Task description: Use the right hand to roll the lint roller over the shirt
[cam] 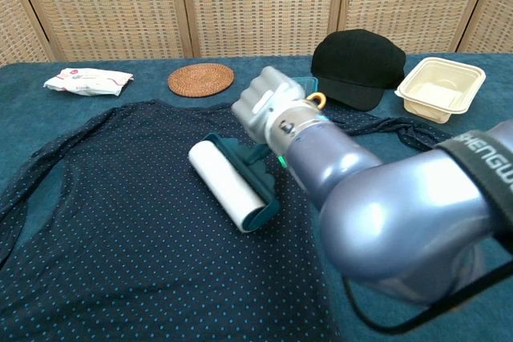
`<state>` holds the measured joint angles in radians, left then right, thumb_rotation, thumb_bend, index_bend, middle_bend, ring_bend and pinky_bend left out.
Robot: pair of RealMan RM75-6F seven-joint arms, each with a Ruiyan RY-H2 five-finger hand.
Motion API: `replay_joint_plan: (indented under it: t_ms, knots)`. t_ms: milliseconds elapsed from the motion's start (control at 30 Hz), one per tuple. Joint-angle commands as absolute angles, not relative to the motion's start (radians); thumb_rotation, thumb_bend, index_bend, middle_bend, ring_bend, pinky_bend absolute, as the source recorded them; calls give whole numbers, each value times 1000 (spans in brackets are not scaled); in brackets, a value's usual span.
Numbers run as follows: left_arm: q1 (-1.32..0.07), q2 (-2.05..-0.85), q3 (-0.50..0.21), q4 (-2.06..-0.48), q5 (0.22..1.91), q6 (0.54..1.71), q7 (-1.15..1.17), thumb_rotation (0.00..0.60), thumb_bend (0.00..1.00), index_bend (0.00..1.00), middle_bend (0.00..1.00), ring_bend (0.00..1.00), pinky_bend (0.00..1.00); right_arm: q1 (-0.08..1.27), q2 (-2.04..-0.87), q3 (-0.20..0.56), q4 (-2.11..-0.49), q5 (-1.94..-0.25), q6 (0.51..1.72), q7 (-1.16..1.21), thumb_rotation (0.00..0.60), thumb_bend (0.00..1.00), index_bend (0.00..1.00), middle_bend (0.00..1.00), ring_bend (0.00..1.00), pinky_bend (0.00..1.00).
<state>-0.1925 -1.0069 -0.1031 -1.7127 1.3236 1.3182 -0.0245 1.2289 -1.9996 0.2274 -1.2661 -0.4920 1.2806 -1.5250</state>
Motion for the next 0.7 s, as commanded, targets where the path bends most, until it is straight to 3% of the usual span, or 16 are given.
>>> replay_joint_plan:
  t_ms: [33, 367, 700]
  knots:
    - [-192, -1007, -104, -1713, 1320, 1318, -23, 600, 0, 0, 0, 0, 0, 1192, -1952, 203, -1257, -501, 1274, -1518, 600, 858, 725, 1000, 1000, 1000]
    - [-190, -1004, -103, -1718, 1326, 1324, -26, 600, 0, 0, 0, 0, 0, 1143, -1906, 204, -1262, -497, 1272, -1500, 600, 858, 724, 1000, 1000, 1000]
    - [-182, -991, -102, -1721, 1335, 1334, -56, 600, 0, 0, 0, 0, 0, 1184, -1981, 240, -1315, -490, 1307, -1567, 600, 859, 723, 1000, 1000, 1000]
